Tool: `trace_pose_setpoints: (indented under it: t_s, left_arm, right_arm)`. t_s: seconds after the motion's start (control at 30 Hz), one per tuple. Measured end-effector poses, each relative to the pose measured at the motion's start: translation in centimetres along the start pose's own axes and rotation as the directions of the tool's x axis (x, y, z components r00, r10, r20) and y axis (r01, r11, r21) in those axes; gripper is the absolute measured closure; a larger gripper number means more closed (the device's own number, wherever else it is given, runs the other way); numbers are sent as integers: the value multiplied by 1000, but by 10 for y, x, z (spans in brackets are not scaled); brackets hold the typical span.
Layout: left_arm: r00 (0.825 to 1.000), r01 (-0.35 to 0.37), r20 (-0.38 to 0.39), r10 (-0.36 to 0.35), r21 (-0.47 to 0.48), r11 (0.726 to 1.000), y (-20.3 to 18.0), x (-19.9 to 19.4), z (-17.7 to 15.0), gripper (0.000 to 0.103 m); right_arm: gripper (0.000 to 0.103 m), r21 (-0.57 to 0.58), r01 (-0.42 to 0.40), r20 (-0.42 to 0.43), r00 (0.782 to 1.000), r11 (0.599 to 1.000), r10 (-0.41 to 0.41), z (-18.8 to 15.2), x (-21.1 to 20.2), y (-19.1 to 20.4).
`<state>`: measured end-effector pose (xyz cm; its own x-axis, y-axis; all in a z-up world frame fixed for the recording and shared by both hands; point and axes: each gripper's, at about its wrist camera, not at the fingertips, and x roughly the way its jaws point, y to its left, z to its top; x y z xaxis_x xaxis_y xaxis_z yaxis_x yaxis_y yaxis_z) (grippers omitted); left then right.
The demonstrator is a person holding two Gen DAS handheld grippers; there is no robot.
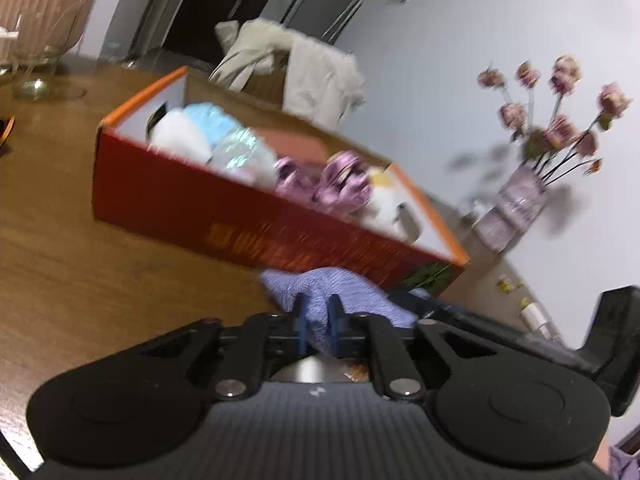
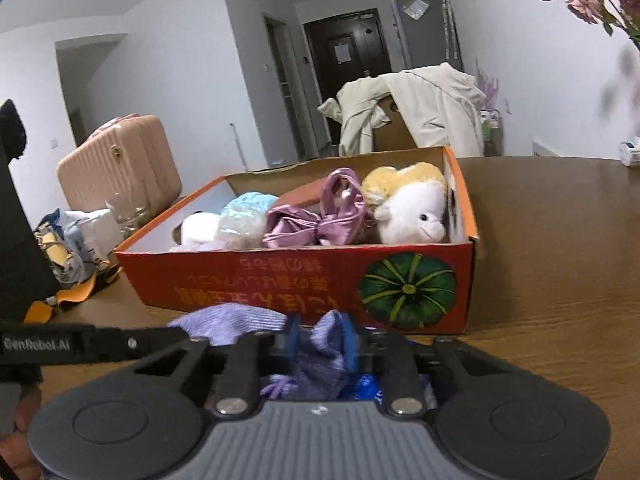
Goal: Organize soft objects
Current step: 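Close both tools on the lavender drawstring sachet, then lift the sachet with both tools and carry it over the box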
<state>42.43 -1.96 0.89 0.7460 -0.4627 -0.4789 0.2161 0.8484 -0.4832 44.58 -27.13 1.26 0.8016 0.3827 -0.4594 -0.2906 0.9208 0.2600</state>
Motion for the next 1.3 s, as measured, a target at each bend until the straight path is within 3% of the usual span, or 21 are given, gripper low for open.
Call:
trace_pose_setpoints:
  t_s: [0.17,0.33,0.6,0.97,1.03,1.1,1.17,1.3]
  left_arm:
    - [998,18,66,-21,50,999,-15,-22,6,95]
    - [989,46,129,-66,149,988,-39,-83,-3,95]
    - [998,-3,56,-5,129,992,-51,-149,-70,95]
    - [998,-57,12,56,167,984,-52,-188,-130,94]
    - [996,-83,-11,86,188,979,-52,-185,-137,94]
    - [994,-100,-28,108,205,974,-52,-181,-144,94]
    - [992,-110,-44,121,202,973,-48,-178,-148,93]
    - [990,-113,-64,129,207,972,-46,-177,-150,89]
  right_arm:
    - [87,-22,-10,47,999,1000,11,5,-14,8]
    - [87,-40,-55,117,991,998,59,8,-70,26]
    - [88,-28,-104,82,991,994,106,-47,-148,54]
    - [89,-36,-107,47,993,994,108,-105,-198,76]
    - [83,-47,-93,-10,996,995,93,-112,-194,78]
    - [67,-58,-78,-32,997,995,77,-120,-194,81]
    - [43,-29,-108,-17,994,994,108,-124,-196,80]
    - [44,-12,-91,-41,995,996,90,-130,-186,79]
